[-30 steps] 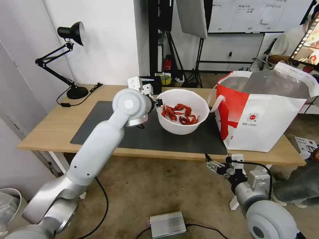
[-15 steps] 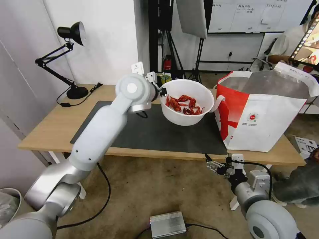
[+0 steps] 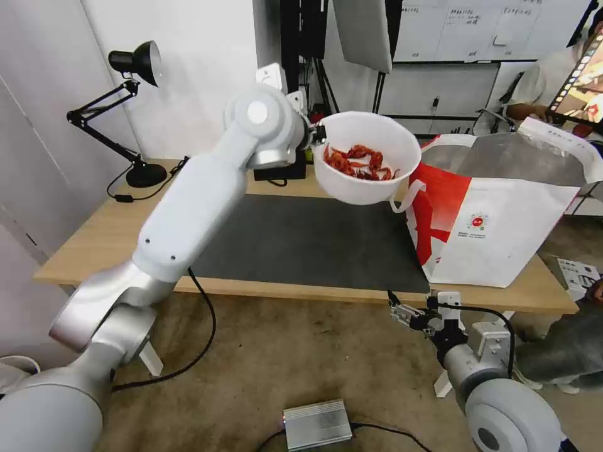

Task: Pick up the trash from the table and place it into the takeout bag.

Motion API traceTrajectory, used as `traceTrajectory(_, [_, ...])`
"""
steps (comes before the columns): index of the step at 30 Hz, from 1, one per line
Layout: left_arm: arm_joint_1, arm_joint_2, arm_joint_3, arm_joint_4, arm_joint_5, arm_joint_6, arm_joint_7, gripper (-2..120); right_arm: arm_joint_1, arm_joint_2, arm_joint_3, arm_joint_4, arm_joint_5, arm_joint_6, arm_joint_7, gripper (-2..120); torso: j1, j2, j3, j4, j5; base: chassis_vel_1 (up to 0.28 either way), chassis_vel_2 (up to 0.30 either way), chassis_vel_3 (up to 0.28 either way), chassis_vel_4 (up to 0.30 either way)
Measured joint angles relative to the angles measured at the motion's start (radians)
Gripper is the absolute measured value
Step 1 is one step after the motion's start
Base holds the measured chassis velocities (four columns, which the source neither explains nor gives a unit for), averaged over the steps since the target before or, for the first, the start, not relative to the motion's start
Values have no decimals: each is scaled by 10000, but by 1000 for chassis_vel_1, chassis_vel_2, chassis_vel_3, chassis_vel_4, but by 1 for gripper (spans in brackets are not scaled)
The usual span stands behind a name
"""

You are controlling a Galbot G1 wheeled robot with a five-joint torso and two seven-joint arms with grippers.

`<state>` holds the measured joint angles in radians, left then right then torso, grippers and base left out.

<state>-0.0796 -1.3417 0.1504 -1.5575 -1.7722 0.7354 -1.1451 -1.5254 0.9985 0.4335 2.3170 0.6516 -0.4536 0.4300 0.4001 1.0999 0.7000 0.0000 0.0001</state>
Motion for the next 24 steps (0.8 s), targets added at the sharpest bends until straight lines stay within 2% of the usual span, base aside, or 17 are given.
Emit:
traceTrajectory(9, [-545,-521,7,621,-16,0,43,0,0,0,0,0,0,0,0,100,0,0,0,1,0,0,0,0,0])
traceTrajectory(12, [-858,-1019,-9,1052,29,0,58,0,0,0,0,0,0,0,0,100,0,0,0,-1,0,0,0,0,0])
traceTrajectory(15, [-980,-1202,-9,1247,61,0,68,0,1,0,0,0,0,0,0,100,0,0,-1,-2,1,0,0,0,0])
traceTrajectory(19, [-1374,-1814,38,1949,273,0,221,0,0,0,0,0,0,0,0,100,0,0,0,-1,1,0,0,0,0])
traceTrajectory(24, [-1514,-2127,89,2257,473,0,312,0,0,0,0,0,0,0,-1,100,0,0,0,0,1,0,0,0,0])
